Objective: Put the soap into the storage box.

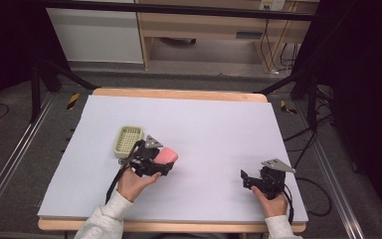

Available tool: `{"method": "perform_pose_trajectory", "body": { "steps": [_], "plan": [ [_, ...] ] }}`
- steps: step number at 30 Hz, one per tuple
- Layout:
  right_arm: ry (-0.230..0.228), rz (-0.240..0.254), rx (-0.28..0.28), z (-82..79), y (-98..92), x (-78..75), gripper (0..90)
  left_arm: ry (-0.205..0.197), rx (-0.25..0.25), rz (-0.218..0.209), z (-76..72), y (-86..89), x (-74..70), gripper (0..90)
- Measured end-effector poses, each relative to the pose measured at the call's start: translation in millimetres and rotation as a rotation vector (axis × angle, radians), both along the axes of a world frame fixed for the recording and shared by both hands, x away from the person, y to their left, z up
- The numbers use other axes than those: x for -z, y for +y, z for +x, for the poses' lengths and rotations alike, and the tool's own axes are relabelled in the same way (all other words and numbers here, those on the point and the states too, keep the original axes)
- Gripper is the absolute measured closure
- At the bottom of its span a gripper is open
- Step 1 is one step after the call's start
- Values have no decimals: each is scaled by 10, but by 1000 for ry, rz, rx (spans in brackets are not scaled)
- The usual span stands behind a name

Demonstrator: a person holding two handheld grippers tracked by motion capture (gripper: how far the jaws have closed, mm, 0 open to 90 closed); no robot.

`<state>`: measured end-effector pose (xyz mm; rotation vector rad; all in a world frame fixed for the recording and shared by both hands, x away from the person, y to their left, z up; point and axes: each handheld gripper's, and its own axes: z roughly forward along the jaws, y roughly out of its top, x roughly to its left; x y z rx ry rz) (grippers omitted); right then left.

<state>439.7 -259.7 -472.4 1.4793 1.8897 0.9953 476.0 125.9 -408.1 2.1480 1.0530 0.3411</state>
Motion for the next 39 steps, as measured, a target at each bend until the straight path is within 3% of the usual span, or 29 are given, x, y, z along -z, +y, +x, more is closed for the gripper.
{"method": "perform_pose_trajectory", "body": {
  "steps": [10,17,25,39],
  "plan": [
    [5,-2,0,2,2,6,58,-21,-61,-13,-37,354,-71,374],
    [2,1,-3,-3,6,2,58,-25,-101,-27,-2,484,-88,374],
    [-1,-7,-18,-5,29,2,58,-35,-143,-30,76,581,-111,374],
    [-3,-4,-14,-3,28,3,58,-14,-235,-38,323,809,-71,374]
  ]
}}
